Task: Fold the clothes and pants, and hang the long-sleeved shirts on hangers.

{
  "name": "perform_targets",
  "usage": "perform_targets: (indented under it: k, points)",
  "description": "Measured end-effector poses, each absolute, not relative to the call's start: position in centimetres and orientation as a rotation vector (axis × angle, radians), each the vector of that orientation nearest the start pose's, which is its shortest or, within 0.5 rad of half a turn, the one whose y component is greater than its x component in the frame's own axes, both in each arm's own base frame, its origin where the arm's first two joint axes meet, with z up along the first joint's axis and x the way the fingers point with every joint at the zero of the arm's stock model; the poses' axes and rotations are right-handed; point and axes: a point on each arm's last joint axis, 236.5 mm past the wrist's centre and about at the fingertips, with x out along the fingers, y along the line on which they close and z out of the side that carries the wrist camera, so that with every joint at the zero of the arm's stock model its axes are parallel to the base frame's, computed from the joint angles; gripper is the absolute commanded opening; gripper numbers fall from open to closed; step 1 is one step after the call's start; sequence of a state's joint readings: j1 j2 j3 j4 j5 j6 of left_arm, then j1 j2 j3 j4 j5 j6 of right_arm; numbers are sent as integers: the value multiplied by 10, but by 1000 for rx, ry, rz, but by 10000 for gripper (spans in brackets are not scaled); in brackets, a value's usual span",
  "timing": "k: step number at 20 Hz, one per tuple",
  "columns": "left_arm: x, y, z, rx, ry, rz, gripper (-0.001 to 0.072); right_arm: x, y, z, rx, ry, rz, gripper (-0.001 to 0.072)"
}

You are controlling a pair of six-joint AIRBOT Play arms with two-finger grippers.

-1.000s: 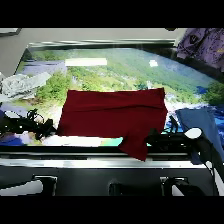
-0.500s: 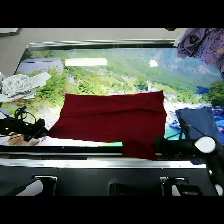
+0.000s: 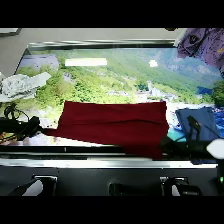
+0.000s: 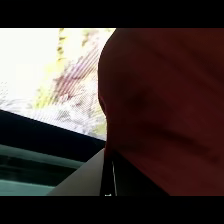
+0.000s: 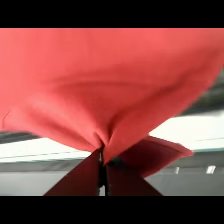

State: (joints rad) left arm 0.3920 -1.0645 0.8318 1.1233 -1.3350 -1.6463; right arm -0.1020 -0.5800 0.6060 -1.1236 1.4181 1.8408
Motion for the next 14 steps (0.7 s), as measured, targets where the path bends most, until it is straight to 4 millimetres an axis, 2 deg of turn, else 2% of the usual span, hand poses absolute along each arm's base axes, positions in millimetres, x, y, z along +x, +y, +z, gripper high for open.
perform_targets:
  k: [3,6,11,14]
  points:
    - [302,6,-12,-763,1365,91,13,231,70,25,582,1394,65,26]
    - [334,4,-15,-738,1319,77,12,285,57,24,507,1401,75,26]
    - [386,-3,-29,-703,1293,53,13,370,41,10,437,1379,92,27]
    - [413,-10,-41,-682,1295,35,13,408,35,-4,422,1362,89,27]
